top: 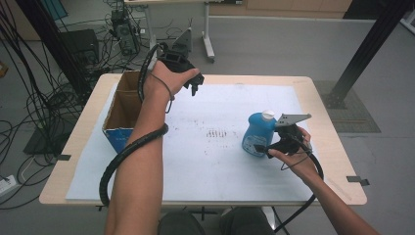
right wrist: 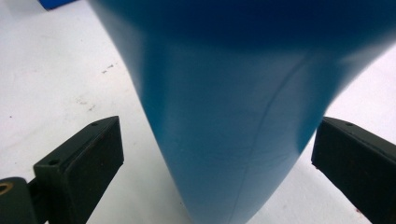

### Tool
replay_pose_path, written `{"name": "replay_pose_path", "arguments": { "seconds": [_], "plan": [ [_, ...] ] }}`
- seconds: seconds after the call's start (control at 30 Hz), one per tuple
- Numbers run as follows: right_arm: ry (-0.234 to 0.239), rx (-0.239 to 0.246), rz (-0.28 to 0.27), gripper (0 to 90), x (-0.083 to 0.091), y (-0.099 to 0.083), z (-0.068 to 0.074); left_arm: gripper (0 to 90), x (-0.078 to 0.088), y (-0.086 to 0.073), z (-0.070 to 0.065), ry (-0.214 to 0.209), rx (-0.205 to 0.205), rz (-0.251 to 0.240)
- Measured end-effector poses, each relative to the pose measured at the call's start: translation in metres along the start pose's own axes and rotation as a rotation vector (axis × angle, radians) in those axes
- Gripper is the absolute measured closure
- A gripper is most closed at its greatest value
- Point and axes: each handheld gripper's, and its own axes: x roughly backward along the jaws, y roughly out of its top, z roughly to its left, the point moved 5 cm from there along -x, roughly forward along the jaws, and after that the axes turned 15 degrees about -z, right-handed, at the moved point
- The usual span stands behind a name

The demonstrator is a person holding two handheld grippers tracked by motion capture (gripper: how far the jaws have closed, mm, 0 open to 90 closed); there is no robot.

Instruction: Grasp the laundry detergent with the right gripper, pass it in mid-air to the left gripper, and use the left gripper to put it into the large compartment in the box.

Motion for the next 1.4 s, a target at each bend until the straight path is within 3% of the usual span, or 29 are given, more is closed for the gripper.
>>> {"name": "replay_pose_path", "arguments": {
  "seconds": [1.4],
  "plan": [
    [-0.006,0.005,-0.048,1.9,-0.0018,0.0008,-0.0001,6.1,-0.0001,0.0031,-0.0054,-0.005,-0.011,0.001]
  ]
}}
